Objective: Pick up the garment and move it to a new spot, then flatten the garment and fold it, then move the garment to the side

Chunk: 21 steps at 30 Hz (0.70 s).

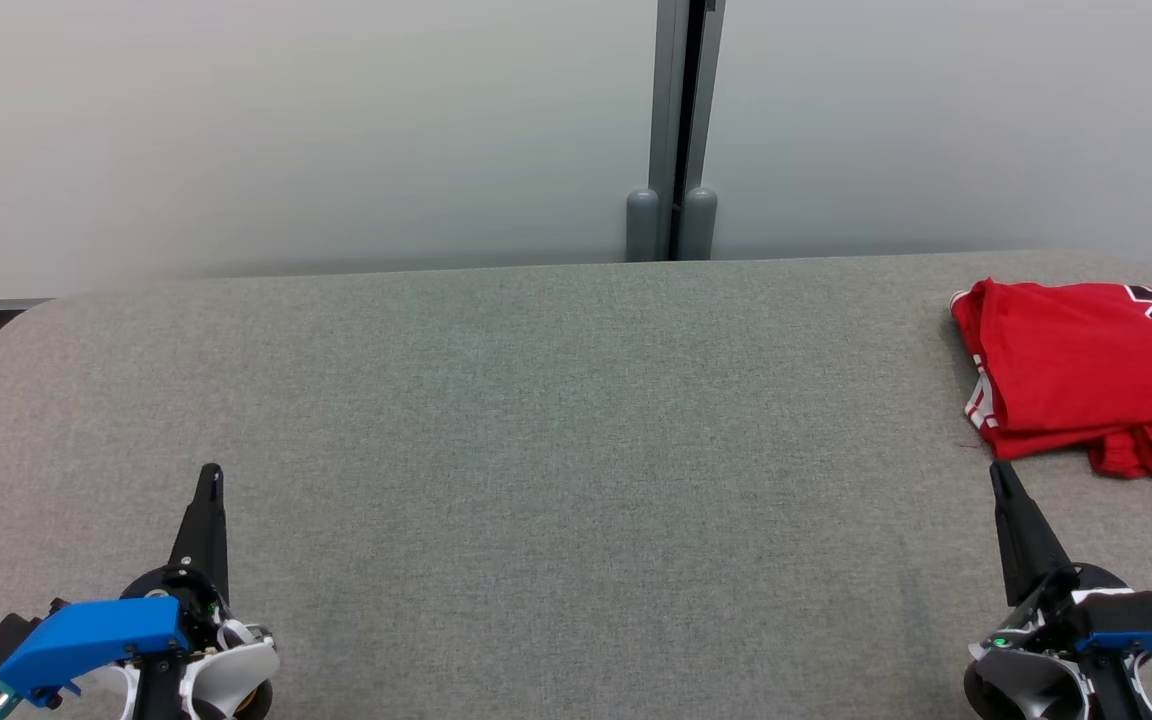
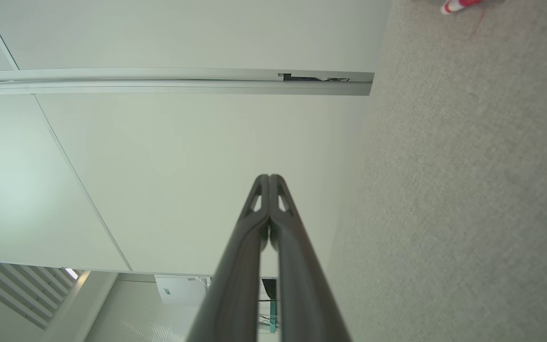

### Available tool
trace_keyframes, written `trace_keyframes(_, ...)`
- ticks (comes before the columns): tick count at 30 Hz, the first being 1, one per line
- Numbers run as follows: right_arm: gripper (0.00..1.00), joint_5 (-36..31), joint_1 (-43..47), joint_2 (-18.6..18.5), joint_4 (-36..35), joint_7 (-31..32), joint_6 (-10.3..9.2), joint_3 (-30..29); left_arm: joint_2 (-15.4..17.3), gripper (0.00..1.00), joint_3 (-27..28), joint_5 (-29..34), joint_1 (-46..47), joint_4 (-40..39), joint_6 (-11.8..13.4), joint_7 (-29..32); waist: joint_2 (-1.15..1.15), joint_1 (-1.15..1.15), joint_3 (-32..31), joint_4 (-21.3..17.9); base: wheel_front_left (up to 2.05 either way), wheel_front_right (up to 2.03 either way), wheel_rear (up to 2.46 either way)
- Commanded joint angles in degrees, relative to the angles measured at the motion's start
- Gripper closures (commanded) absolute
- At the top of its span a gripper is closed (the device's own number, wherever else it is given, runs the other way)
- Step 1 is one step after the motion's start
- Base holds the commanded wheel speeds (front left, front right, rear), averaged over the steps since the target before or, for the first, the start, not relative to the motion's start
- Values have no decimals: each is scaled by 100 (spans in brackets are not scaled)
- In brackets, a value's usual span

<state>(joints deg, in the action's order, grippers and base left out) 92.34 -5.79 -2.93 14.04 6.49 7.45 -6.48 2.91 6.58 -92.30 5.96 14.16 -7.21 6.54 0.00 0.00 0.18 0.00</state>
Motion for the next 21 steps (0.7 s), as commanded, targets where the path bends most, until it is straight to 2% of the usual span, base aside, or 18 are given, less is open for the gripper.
trace_keyframes(1,100,14,-82,11,10,12,6,-14,-13,100,9,-16,55,-22,-51,23,0,0,0,0,0,0,0)
trace_keyframes(21,100,15,-82,11,10,12,6,-13,-13,100,7,-18,55,-23,-51,21,0,0,0,0,0,0,0)
